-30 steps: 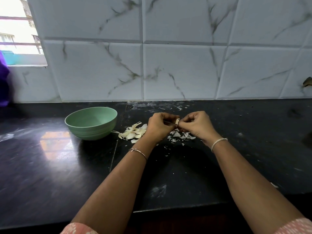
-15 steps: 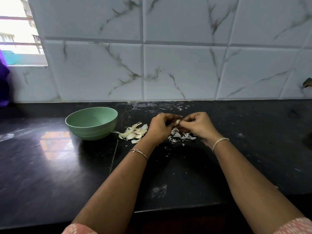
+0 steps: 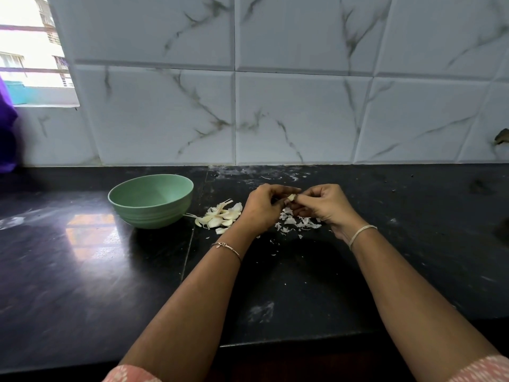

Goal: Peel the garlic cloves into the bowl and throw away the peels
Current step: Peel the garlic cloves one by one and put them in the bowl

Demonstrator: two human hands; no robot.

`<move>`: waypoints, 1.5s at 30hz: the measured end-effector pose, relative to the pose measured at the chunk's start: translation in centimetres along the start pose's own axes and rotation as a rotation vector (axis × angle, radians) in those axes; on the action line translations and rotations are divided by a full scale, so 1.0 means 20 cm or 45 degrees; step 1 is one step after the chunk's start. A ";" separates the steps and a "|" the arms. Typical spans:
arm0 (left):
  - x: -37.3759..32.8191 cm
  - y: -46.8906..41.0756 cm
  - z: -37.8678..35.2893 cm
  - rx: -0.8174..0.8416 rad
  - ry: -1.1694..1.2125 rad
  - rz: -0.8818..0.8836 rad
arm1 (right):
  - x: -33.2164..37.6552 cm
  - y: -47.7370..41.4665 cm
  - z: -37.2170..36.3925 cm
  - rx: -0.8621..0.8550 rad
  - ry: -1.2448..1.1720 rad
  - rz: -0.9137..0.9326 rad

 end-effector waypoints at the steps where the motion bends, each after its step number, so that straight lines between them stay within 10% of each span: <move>1: 0.00 0.00 0.00 0.003 0.017 0.006 | 0.00 0.00 0.00 -0.001 -0.006 0.000; 25: 0.02 0.01 0.02 -0.164 0.085 0.087 | 0.01 -0.03 0.03 -0.103 -0.184 -0.010; 32: 0.07 0.01 0.00 -0.153 0.441 0.268 | 0.03 -0.06 0.04 -0.189 0.869 0.484; 40: 0.01 0.07 0.18 -0.219 0.590 0.334 | 0.08 0.01 0.05 -0.265 0.993 0.626; 45: 0.06 0.07 0.70 -0.520 0.071 0.182 | 0.08 0.03 0.01 -0.208 0.936 0.659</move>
Point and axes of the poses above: each hand's wrist, its own y-axis away from the middle knuckle, its own z-axis out of the back of the hand, x = y × z, the point moved 7 cm from there along -y, towards the middle knuckle, and after that the axes turned 8 degrees about -x, right-handed, at the moved point
